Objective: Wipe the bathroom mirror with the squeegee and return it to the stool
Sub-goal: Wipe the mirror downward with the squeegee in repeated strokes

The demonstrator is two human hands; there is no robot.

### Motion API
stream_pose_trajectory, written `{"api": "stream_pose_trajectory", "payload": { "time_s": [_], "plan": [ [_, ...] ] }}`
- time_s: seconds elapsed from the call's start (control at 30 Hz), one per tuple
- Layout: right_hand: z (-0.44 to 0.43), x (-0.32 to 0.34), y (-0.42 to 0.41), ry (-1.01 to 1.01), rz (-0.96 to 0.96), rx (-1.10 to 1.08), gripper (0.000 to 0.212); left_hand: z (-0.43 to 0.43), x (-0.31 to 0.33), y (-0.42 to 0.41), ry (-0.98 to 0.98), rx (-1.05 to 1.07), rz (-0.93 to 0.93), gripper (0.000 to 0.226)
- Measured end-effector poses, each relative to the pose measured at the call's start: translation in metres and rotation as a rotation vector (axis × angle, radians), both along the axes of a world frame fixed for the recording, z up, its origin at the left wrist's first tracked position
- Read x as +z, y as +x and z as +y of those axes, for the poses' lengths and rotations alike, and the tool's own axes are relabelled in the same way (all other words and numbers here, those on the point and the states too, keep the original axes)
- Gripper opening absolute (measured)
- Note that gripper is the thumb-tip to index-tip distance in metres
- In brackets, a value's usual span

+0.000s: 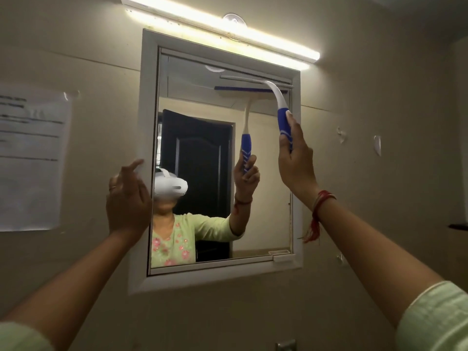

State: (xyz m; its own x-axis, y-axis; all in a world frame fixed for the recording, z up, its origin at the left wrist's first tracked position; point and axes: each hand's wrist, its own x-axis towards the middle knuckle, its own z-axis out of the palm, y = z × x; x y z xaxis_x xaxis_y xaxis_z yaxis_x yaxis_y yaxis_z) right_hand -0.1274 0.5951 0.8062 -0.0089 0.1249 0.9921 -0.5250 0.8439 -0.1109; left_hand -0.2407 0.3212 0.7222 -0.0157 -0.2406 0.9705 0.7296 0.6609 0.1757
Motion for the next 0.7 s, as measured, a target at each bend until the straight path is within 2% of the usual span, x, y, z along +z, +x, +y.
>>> {"api": "stream_pose_trajectory", "payload": {
  "time_s": [0.33, 0.7],
  "plan": [
    [0.005, 0.013, -0.022, 0.024, 0.026, 0.001, 0.049, 0.001, 0.001, 0.002, 0.011, -0.001, -0.008, 0.028],
    [0.009, -0.010, -0.033, 0.039, 0.050, -0.031, 0.051, 0.002, 0.000, 0.002, 0.011, -0.008, -0.018, 0.028]
  ]
}}
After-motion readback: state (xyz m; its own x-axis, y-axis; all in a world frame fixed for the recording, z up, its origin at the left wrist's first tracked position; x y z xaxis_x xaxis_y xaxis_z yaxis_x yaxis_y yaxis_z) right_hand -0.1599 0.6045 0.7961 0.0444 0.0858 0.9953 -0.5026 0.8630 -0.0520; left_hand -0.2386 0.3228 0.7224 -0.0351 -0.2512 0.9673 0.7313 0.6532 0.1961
